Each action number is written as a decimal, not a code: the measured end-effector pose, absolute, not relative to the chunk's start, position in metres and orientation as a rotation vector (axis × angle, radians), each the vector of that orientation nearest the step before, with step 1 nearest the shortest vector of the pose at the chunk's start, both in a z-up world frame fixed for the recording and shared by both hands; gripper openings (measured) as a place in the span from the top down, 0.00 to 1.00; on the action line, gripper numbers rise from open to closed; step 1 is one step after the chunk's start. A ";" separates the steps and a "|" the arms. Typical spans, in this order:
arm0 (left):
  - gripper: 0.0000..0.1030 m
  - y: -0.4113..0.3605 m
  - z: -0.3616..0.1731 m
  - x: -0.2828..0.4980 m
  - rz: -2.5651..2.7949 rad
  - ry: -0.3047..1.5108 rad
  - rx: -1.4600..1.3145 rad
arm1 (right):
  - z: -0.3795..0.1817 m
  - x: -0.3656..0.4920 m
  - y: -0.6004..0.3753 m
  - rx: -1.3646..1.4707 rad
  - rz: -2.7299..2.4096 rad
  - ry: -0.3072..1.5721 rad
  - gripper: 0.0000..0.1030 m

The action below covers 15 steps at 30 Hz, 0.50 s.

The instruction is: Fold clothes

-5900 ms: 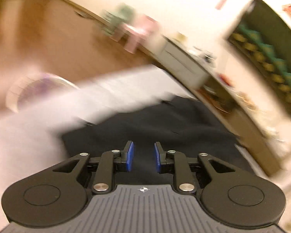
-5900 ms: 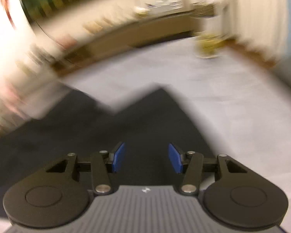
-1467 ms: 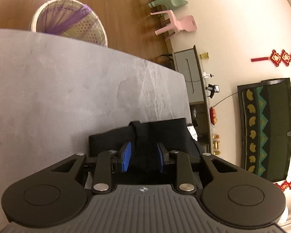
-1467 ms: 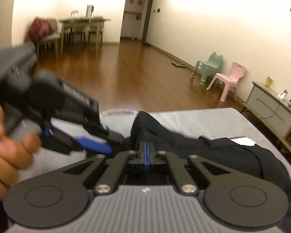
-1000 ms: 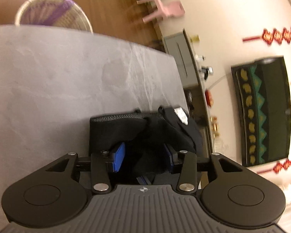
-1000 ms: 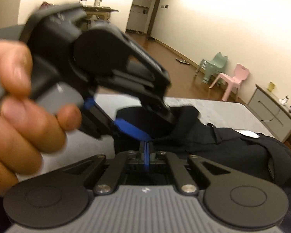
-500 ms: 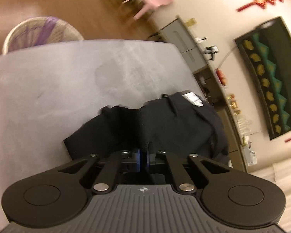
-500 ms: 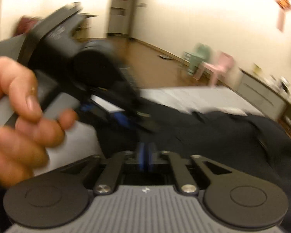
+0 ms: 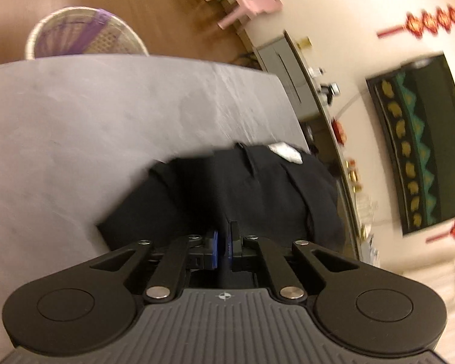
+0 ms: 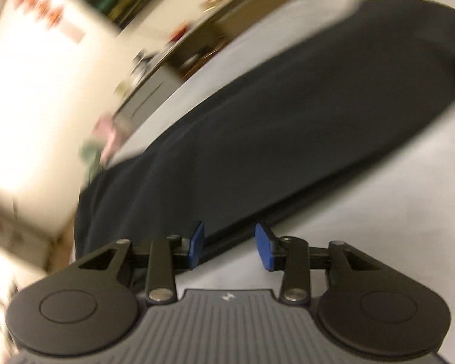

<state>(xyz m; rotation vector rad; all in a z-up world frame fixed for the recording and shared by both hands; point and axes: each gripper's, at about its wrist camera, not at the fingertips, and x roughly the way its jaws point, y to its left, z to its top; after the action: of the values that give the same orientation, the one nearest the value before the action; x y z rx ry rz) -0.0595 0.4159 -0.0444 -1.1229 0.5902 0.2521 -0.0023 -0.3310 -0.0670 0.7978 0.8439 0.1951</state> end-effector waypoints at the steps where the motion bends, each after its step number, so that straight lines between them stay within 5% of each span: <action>1: 0.93 0.412 -0.044 -0.058 0.246 0.600 -1.107 | -0.070 -0.005 -0.347 0.849 0.161 0.833 0.61; 15: 0.93 0.404 -0.051 -0.052 0.255 0.648 -1.068 | -0.075 -0.010 -0.501 1.150 -0.286 0.612 0.54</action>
<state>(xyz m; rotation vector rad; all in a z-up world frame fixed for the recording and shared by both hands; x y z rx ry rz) -0.0518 0.4036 -0.0508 -1.0683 0.6478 0.2546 -0.0098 -0.5007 -0.0748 1.1496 0.6123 -0.2860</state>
